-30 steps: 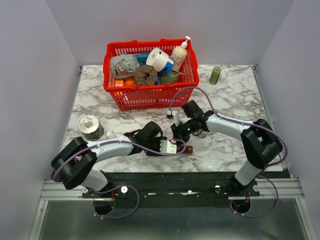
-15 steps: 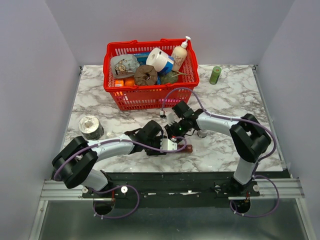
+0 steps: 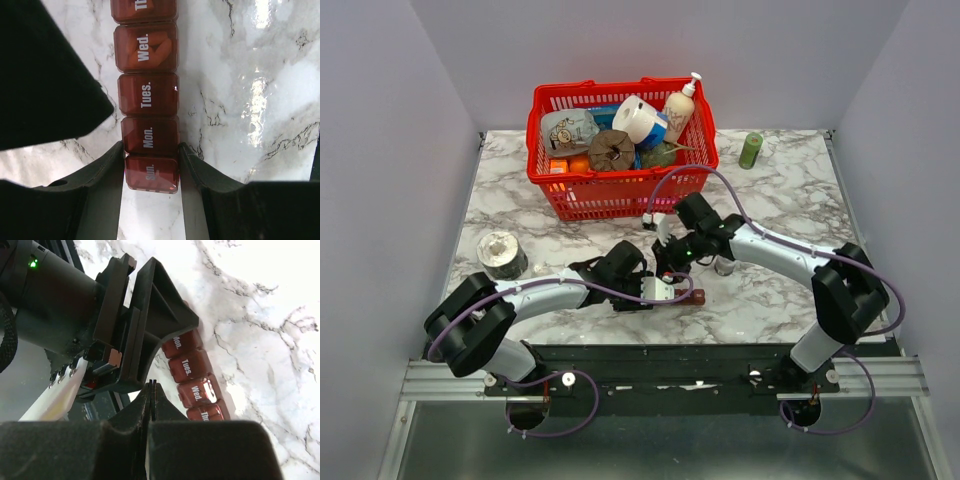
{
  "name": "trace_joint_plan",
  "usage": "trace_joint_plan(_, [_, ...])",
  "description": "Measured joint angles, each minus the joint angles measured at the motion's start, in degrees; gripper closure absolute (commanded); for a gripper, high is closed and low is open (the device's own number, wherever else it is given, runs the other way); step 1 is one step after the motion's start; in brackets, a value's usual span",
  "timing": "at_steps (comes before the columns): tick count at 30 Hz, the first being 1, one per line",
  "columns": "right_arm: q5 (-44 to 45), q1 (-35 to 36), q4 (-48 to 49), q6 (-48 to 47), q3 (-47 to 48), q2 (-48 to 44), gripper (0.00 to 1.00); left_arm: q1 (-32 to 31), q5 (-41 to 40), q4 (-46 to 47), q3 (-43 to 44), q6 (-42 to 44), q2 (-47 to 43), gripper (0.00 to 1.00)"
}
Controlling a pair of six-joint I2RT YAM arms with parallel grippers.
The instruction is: Sort the pills into containers
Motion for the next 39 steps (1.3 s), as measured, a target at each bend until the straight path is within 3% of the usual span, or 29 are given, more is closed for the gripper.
trace_joint_plan(12, [1.5, -0.2, -2.2, 2.2, 0.5, 11.0, 0.94, 0.0, 0.0, -0.2, 0.1, -0.4, 0.0, 0.66])
trace_joint_plan(21, [1.6, -0.2, -4.1, 0.5, 2.3, 10.7, 0.94, 0.0, 0.0, -0.3, 0.2, -0.5, 0.0, 0.66])
trace_joint_plan(30, [-2.4, -0.2, -5.3, -4.4, 2.1, 3.4, 0.95, 0.0, -0.1, -0.4, 0.2, -0.6, 0.0, 0.65])
trace_joint_plan(39, [0.0, -0.3, -7.5, -1.3, 2.2, 13.3, 0.96, 0.0, -0.8, -0.2, 0.3, -0.6, 0.1, 0.65])
